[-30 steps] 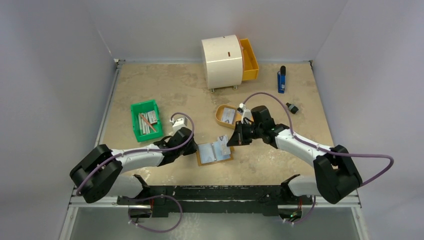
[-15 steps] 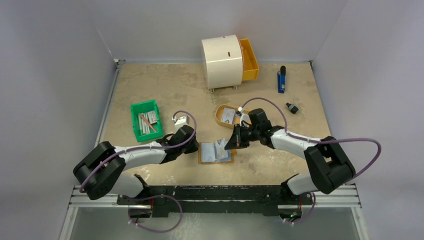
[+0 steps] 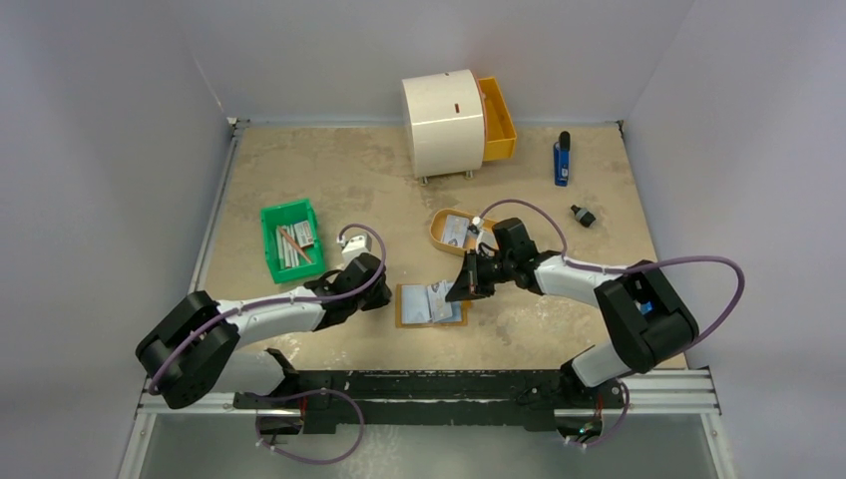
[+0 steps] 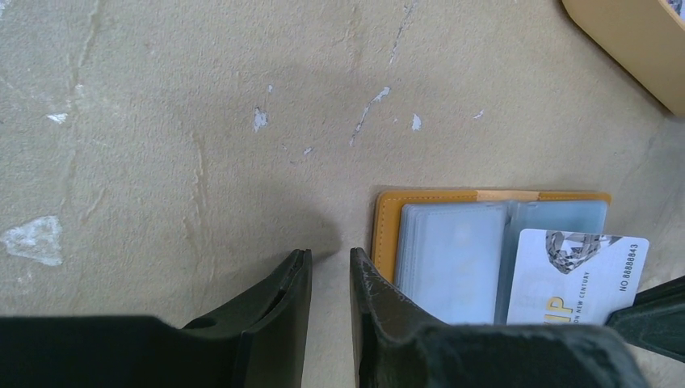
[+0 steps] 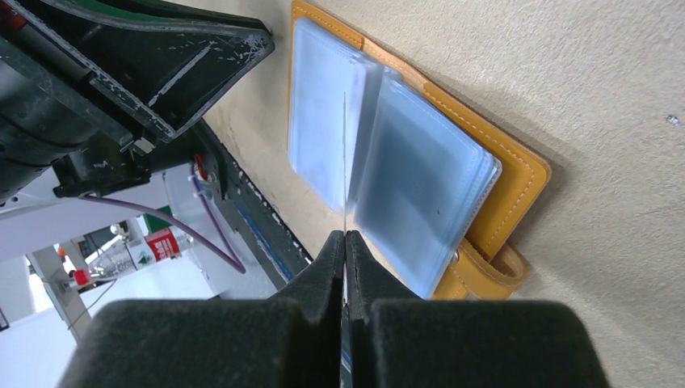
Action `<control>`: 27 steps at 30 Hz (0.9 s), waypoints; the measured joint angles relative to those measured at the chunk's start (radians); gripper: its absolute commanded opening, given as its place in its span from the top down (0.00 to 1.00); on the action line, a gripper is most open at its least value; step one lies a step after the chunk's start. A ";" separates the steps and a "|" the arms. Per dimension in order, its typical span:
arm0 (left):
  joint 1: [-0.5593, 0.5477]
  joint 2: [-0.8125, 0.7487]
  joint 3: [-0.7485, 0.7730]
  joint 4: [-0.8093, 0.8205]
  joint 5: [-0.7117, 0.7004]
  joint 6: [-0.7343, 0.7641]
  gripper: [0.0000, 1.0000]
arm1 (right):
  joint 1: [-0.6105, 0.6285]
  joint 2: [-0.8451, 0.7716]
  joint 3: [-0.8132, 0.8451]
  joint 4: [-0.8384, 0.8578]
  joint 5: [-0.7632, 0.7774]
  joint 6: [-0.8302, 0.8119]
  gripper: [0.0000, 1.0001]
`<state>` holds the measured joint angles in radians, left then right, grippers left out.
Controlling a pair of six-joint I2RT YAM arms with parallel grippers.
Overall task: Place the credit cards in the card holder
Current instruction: Insert the credit card into the card holder.
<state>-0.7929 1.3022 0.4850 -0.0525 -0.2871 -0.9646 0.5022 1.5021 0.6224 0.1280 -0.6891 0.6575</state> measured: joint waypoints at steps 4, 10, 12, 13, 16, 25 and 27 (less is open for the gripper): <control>0.000 0.000 -0.007 0.021 0.000 0.000 0.76 | 0.000 0.015 0.000 0.002 -0.008 0.007 1.00; 0.000 0.000 -0.015 0.039 0.001 0.000 0.77 | 0.000 0.036 0.000 0.008 -0.010 0.027 1.00; 0.000 -0.003 -0.021 0.047 0.002 0.000 0.77 | 0.000 0.042 0.000 0.014 -0.010 0.036 1.00; 0.000 -0.005 -0.024 0.051 0.002 -0.001 0.77 | 0.000 0.045 0.000 0.017 -0.011 0.040 1.00; 0.000 -0.008 -0.032 0.063 0.002 -0.001 0.77 | 0.000 0.050 0.000 0.023 -0.011 0.047 1.00; 0.000 -0.015 -0.047 0.085 0.003 -0.002 0.77 | 0.001 0.051 0.000 0.047 -0.014 0.062 1.00; 0.001 -0.015 -0.047 0.086 0.003 -0.002 0.77 | 0.001 0.058 0.000 0.051 -0.014 0.065 1.00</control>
<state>-0.7921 1.2869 0.4381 0.0338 -0.2836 -0.9661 0.5030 1.5604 0.6224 0.1795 -0.7036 0.7223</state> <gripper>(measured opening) 0.229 0.004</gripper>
